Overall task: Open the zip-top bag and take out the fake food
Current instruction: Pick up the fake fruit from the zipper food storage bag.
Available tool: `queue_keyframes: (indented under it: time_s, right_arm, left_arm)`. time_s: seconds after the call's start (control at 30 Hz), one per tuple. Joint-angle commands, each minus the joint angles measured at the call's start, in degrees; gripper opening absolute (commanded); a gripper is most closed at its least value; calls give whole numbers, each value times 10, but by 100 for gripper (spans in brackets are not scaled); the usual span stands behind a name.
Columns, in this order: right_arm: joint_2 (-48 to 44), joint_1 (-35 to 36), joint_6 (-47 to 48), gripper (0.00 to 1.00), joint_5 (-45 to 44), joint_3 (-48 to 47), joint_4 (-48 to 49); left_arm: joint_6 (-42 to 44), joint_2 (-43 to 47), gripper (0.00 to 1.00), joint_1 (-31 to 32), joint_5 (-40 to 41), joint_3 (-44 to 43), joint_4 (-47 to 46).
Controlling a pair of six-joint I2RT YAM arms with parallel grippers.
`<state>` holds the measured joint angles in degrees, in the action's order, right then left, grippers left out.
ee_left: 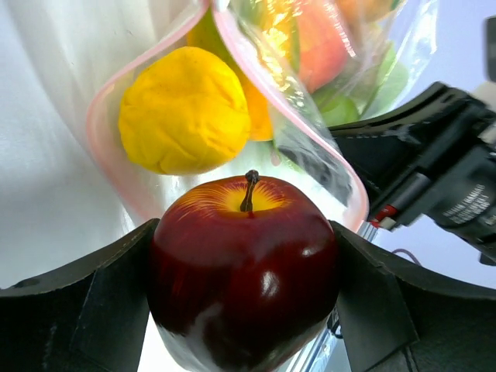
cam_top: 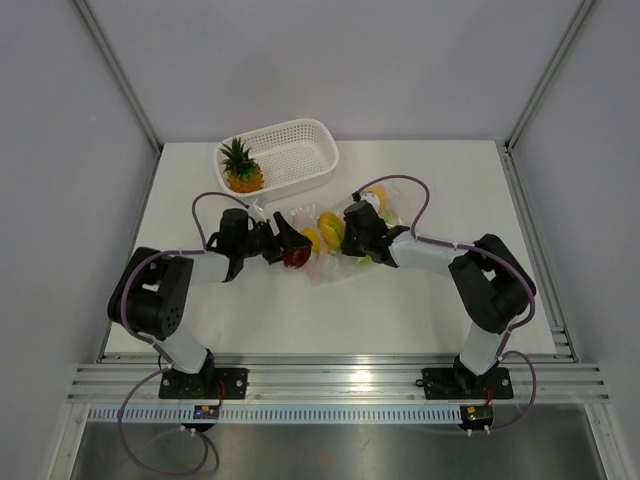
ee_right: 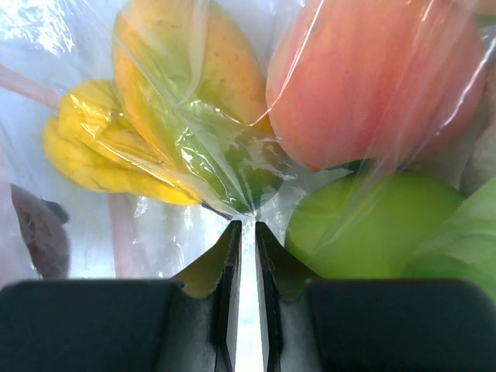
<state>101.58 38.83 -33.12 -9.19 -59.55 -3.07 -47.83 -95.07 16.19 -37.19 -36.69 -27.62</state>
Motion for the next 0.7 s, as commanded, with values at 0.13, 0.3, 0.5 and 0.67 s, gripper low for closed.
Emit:
queue_keyframes:
  time_s: [0.13,0.3,0.5,0.67]
  right_arm:
    - [0,-6,-8,19,10,-14,-4]
    - [-12,-7,-5,19,22,-7,-1]
    - [-37,-6,0,24,71,14,25]
    - [-56,-6,-5,24,83,27,47]
  left_arm:
    - [6,73,60,-19,34,7,-15]
    - [-31,75,60,-25,34,-5,-26]
    - [-69,64,59,-34,34,-41,-41]
    - [-92,42,58,-41,58,-89,-43]
